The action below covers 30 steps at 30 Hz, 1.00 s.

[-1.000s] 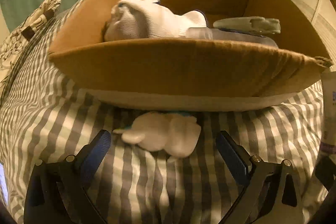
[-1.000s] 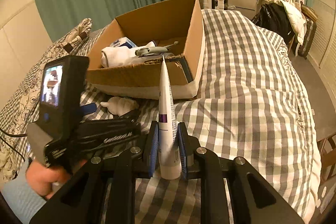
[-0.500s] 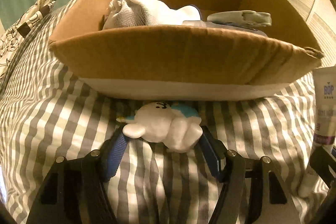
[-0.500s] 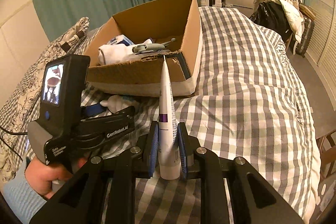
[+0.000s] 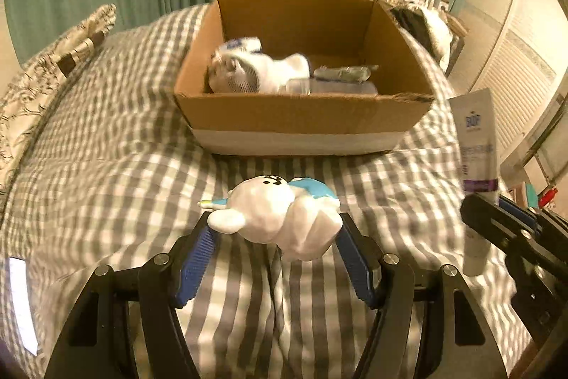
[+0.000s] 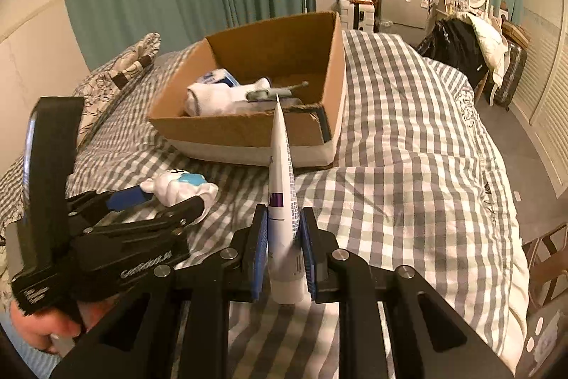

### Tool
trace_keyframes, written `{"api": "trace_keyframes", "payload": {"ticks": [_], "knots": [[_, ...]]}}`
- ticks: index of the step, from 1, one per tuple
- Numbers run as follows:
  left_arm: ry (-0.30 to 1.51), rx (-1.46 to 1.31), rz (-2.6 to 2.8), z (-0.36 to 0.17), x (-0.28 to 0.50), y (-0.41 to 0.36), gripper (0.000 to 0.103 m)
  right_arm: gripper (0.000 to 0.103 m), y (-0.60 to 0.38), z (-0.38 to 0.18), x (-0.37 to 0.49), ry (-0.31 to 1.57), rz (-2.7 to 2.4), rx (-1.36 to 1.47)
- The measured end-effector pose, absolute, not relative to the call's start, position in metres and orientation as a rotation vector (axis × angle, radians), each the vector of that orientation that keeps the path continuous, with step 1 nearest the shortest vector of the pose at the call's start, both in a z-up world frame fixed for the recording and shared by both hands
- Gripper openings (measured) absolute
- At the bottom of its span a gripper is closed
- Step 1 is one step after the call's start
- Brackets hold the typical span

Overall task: Organize objects
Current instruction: 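Carry the figurine and tube into the cardboard box and open both tools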

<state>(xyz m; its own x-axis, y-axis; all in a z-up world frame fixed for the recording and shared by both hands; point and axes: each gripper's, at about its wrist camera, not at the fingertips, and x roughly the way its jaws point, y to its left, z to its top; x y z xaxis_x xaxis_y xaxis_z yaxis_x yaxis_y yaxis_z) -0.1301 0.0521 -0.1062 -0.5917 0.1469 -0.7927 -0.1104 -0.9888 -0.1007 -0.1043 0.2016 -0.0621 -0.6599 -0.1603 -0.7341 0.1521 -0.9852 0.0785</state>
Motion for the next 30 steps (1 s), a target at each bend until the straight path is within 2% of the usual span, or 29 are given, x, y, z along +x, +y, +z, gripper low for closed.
{"api": "trace_keyframes", "payload": {"ticks": [6,16,22,30], "knots": [[-0.061,-1.193,2.726,-0.059,-0.102,0.048,0.069,0.017,0.195,-0.035,-0.086,-0.001,-2.738,1.128],[-0.057,-0.983,2.772,0.007,-0.102,0.047,0.069,0.017,0.190,0.014,-0.078,0.033,-2.777,0.991],[-0.046,-0.908,2.796,0.033,-0.130,0.044,0.069,0.017,0.191,0.037,-0.102,0.070,-2.793,0.922],[-0.034,-0.892,2.814,0.041,-0.193,0.041,0.069,0.017,0.195,0.061,-0.159,0.109,-2.804,0.862]]}}
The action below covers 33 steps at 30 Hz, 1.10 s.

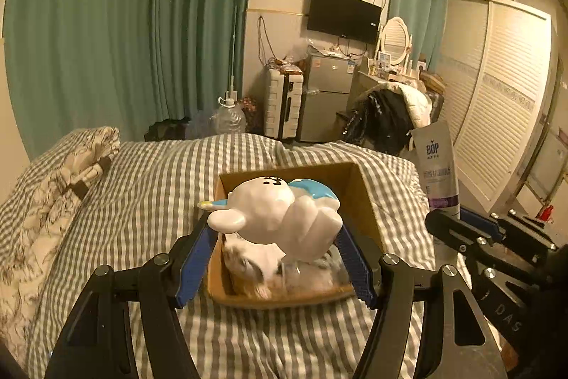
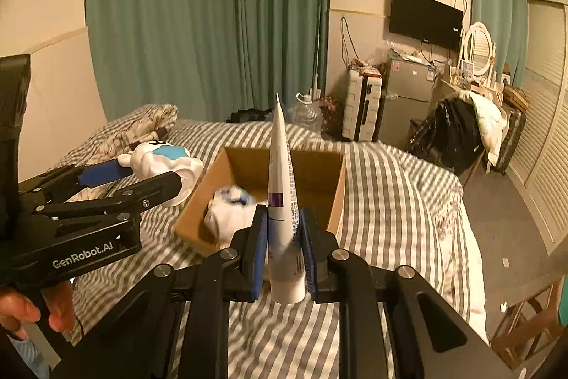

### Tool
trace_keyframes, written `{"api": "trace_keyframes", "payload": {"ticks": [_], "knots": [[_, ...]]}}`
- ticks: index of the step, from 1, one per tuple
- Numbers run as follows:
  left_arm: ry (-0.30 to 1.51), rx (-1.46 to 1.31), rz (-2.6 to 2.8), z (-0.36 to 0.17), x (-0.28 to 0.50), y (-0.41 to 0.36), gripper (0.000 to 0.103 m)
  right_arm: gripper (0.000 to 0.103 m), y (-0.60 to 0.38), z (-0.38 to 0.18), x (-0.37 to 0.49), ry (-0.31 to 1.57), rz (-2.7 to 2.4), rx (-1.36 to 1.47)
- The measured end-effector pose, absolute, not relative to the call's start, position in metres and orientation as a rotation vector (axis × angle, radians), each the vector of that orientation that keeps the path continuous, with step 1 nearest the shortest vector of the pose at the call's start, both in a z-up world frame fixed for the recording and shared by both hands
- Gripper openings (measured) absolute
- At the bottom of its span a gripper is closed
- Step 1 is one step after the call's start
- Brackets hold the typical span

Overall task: Organize objects
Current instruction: 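Carry the figurine and tube into the cardboard box and open both tools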

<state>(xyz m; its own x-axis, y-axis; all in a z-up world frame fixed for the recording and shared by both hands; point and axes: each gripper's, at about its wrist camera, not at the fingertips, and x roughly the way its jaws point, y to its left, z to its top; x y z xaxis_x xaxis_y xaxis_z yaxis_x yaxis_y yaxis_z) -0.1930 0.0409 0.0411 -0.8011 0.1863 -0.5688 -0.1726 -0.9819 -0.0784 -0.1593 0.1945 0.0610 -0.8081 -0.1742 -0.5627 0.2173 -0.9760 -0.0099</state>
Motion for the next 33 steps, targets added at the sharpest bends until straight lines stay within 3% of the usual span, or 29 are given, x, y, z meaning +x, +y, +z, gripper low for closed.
{"api": "trace_keyframes", "payload": {"ticks": [6,14,23,26,27,29,30,33], "knots": [[-0.008,-0.927,2.781,0.021,-0.239,0.045,0.069,0.017,0.188,0.058,-0.213,0.127,-2.778,0.885],[0.040,-1.022,2.740,-0.022,-0.277,0.053,0.069,0.017,0.180,0.014,-0.282,0.147,-2.735,1.016],[0.095,-1.069,2.719,-0.055,-0.290,0.061,0.069,0.018,0.190,-0.021,-0.301,0.090,-2.747,1.041],[0.075,-1.096,2.708,-0.057,-0.293,0.061,0.073,0.019,0.196,-0.020,-0.301,0.049,-2.764,1.021],[0.071,-1.101,2.706,-0.057,-0.293,0.061,0.080,0.021,0.198,-0.018,-0.300,0.044,-2.779,1.012],[0.065,-1.084,2.725,-0.054,-0.290,0.061,0.088,0.040,0.201,-0.014,-0.295,0.035,-2.798,0.997],[0.069,-1.070,2.737,-0.051,-0.288,0.061,0.093,0.044,0.204,-0.011,-0.292,0.023,-2.809,0.984],[0.094,-1.031,2.767,-0.038,-0.276,0.061,0.096,0.048,0.208,0.002,-0.283,0.013,-2.828,0.966]]}}
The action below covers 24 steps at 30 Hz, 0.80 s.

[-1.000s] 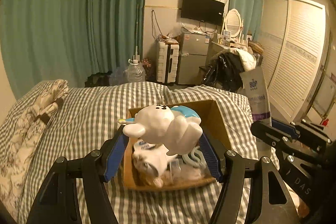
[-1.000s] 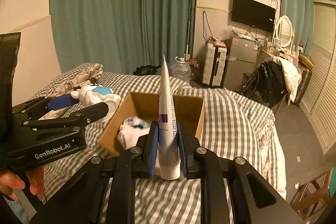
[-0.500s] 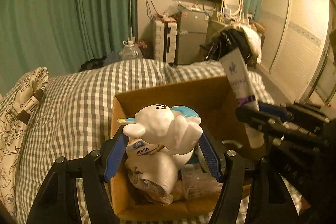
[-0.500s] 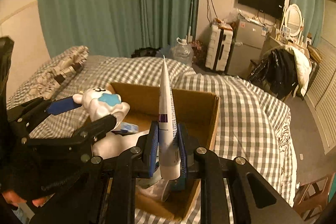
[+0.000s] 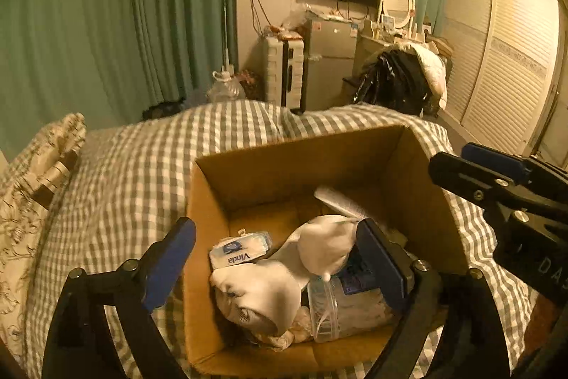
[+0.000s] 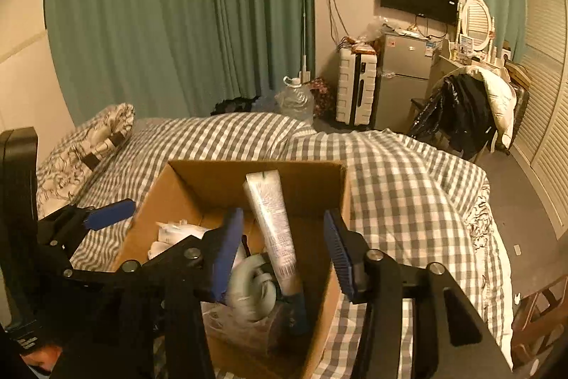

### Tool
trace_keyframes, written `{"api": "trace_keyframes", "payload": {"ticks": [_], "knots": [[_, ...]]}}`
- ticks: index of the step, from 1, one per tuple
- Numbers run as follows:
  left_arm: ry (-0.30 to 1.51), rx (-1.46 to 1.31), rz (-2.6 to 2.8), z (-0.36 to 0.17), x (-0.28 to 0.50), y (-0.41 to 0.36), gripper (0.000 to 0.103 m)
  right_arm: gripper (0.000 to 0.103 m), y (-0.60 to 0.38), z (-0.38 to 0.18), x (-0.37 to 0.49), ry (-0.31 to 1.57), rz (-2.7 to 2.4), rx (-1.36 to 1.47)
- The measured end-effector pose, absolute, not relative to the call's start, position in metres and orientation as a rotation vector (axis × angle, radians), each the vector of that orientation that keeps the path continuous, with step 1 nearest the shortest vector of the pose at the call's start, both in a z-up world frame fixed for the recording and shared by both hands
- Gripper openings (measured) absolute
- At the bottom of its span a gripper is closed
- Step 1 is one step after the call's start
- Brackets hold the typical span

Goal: Organize objects

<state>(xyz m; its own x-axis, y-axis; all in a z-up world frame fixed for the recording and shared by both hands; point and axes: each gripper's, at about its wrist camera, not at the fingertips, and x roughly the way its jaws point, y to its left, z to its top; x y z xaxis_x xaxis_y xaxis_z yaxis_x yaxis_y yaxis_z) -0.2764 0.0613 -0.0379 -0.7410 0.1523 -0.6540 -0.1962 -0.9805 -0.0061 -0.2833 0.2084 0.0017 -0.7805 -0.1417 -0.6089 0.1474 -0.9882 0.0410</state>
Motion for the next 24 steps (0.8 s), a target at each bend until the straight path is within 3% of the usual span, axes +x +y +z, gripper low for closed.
{"api": "trace_keyframes", "payload": {"ticks": [3,6,14,19,24], "knots": [[0.097,-1.004,2.789,-0.021,-0.263,0.060,0.099,0.049,0.212,0.015,-0.268,0.031,-2.850,0.954],[0.069,-0.948,2.825,0.002,-0.245,0.055,0.103,0.057,0.217,0.033,-0.251,0.028,-2.873,0.934],[0.021,-0.767,2.908,0.076,-0.189,0.037,0.103,0.093,0.228,0.098,-0.190,-0.009,-2.975,0.792],[0.050,-0.633,2.974,0.111,-0.140,0.022,0.103,0.103,0.232,0.130,-0.140,-0.029,-3.042,0.687],[0.014,-0.544,3.037,0.105,-0.092,0.004,0.103,0.103,0.235,0.122,-0.084,-0.109,-3.080,0.614]]}}
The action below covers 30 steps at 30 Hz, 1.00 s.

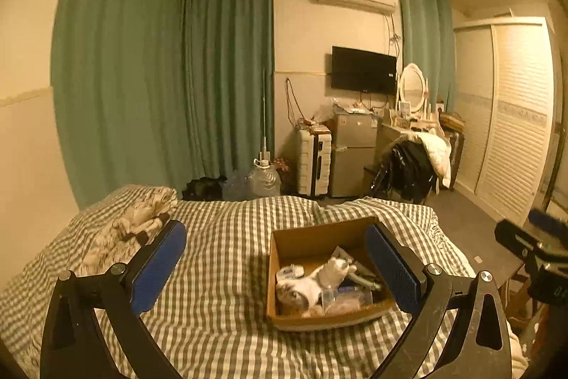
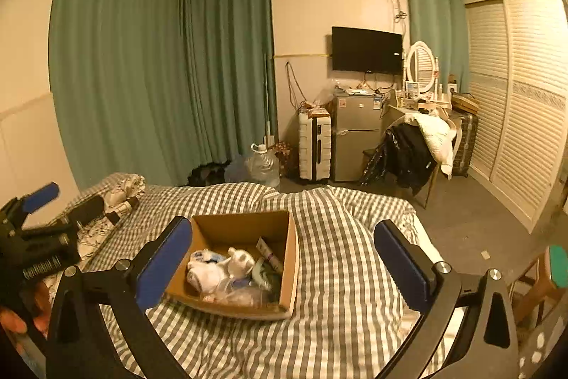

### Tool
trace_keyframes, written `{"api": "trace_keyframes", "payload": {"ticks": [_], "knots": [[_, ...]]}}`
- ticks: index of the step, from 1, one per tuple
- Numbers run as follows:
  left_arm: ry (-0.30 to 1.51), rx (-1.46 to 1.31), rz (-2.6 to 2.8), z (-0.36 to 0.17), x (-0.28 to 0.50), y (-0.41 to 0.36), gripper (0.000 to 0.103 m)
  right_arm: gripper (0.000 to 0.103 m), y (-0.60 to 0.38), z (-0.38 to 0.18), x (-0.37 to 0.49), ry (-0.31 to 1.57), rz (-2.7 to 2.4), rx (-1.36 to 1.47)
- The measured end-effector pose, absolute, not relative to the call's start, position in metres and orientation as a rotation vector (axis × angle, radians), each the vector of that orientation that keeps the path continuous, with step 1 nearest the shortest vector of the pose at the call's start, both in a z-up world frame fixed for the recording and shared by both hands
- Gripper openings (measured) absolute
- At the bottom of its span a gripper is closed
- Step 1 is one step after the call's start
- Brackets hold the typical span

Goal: Organize objects

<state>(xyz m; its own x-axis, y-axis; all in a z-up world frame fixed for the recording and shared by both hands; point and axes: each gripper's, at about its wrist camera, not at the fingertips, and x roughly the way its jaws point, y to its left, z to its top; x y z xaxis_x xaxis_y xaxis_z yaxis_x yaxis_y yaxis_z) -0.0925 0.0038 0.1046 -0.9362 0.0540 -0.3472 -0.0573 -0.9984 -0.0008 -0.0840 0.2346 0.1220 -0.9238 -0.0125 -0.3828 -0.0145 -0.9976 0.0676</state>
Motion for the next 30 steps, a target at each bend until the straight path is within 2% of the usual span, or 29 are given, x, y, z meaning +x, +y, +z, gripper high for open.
{"api": "trace_keyframes", "payload": {"ticks": [7,11,14,30], "knots": [[-0.094,-0.581,3.092,0.043,-0.061,-0.009,0.103,0.103,0.234,0.073,-0.045,0.184,3.080,-0.454],[-0.102,-0.648,3.092,0.013,-0.064,-0.010,0.103,0.103,0.224,0.049,-0.053,0.062,3.052,-0.467],[-0.095,-0.674,3.072,0.007,-0.072,-0.009,0.103,0.103,0.221,0.036,-0.064,0.012,3.047,-0.492],[-0.109,-0.718,3.058,0.000,-0.073,-0.011,0.103,0.103,0.216,0.016,-0.078,0.005,3.032,-0.615]]}}
